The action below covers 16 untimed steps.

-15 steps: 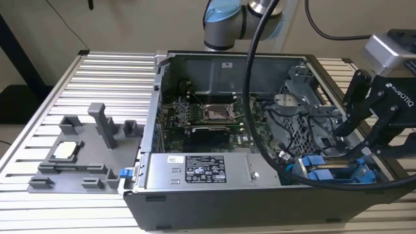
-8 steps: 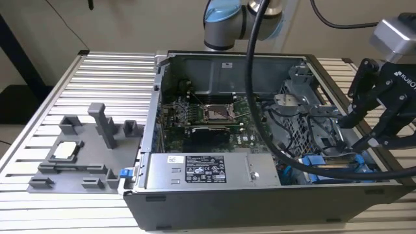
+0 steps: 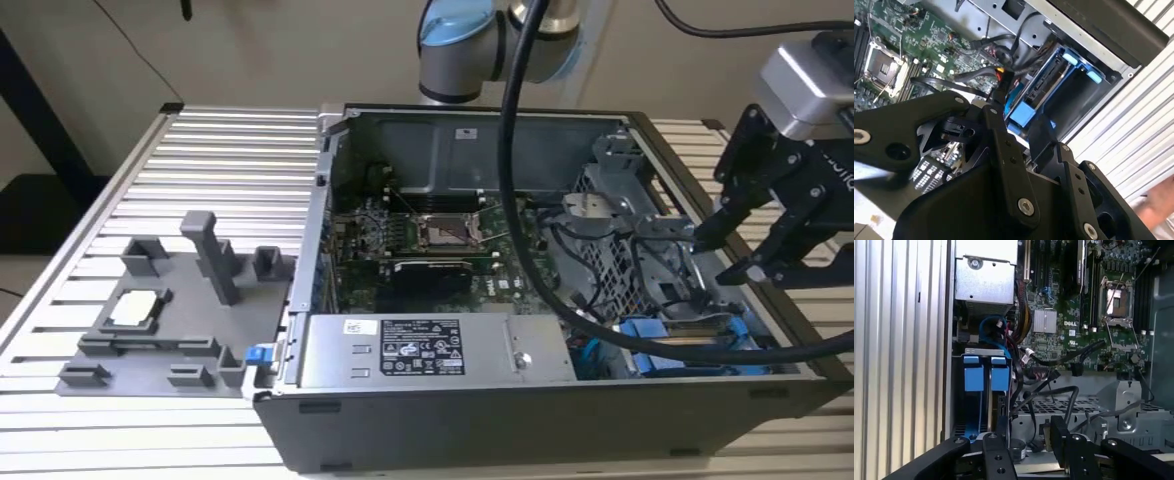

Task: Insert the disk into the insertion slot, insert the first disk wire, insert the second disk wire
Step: 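Insert the first disk wire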

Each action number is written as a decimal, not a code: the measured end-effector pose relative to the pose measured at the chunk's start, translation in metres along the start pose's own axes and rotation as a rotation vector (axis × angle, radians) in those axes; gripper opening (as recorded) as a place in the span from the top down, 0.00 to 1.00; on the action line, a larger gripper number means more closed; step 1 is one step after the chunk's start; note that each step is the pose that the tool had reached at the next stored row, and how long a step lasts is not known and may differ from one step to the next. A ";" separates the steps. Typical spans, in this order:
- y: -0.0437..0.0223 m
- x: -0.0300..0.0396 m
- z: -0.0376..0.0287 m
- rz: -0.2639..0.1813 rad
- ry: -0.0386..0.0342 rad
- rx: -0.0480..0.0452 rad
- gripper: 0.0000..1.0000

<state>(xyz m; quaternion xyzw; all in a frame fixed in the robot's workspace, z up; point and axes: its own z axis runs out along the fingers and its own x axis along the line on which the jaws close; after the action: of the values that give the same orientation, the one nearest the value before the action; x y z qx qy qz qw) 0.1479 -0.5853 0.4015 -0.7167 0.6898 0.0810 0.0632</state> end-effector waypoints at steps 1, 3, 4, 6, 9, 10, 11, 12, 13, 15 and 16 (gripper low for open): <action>-0.0004 -0.0003 0.0015 -0.003 0.0003 0.0014 0.53; -0.0011 -0.0004 0.0038 -0.009 -0.0005 0.0039 0.53; -0.0016 -0.0004 0.0039 -0.011 -0.0042 0.0060 0.53; -0.0027 -0.0004 0.0041 -0.015 -0.0206 0.0101 0.53; -0.0048 -0.0002 0.0051 -0.019 -0.0379 0.0153 0.53; -0.0056 -0.0001 0.0057 -0.020 -0.0395 0.0165 0.53; -0.0064 0.0000 0.0064 -0.021 -0.0409 0.0175 0.53; -0.0071 0.0001 0.0072 -0.022 -0.0425 0.0186 0.53; -0.0073 0.0000 0.0082 -0.022 -0.0429 0.0200 0.53; -0.0074 0.0001 0.0091 -0.023 -0.0461 0.0210 0.53; -0.0075 0.0000 0.0091 -0.023 -0.0471 0.0211 0.53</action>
<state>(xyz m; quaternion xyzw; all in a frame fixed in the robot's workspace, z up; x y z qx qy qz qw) 0.1551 -0.5832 0.3925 -0.7217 0.6807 0.0898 0.0878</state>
